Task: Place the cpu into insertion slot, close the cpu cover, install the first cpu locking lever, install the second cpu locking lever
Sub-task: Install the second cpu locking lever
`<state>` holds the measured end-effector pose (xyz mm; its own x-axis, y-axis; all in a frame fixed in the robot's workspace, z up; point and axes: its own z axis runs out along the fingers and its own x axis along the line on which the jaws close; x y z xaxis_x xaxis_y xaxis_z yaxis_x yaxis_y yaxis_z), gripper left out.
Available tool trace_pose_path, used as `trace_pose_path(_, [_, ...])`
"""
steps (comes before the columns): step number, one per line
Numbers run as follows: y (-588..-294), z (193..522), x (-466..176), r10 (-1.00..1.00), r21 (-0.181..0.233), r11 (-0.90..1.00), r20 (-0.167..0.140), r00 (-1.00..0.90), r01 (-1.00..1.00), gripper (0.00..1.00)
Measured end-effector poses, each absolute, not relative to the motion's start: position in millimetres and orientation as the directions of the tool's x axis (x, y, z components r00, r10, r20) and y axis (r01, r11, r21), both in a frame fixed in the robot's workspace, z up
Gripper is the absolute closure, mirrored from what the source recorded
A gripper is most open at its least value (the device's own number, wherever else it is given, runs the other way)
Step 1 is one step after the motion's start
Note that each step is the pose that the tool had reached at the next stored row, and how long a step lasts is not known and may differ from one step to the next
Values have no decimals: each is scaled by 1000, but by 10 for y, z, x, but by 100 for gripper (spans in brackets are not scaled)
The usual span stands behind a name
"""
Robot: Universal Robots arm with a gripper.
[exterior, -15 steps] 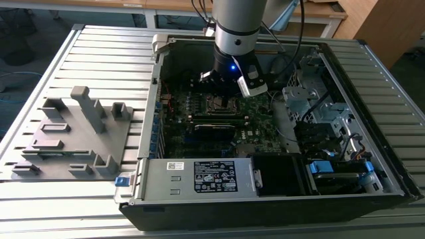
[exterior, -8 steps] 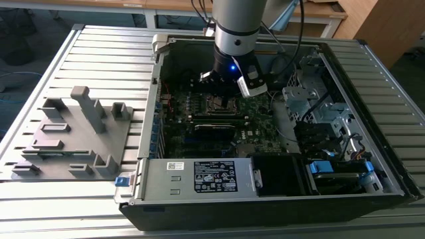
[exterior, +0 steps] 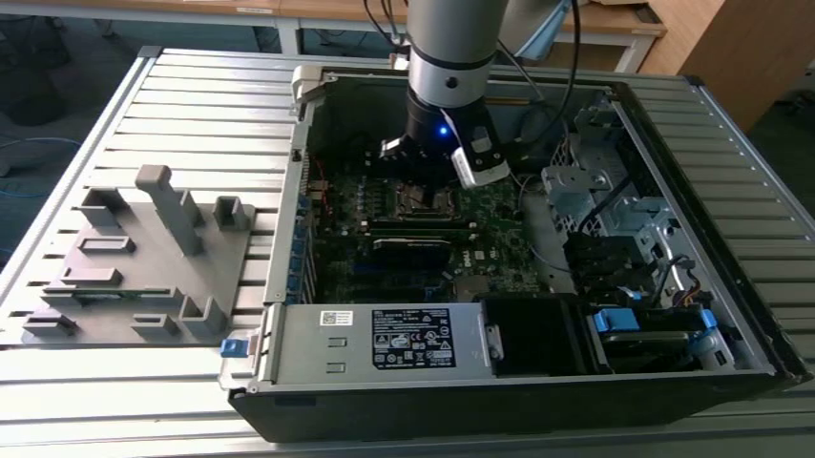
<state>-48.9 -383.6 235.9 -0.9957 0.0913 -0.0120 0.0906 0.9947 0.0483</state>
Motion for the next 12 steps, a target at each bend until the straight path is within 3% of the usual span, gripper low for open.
trace_pose_path(12, [-3836,2333,-620,91,48,995,-13,-996,91,90])
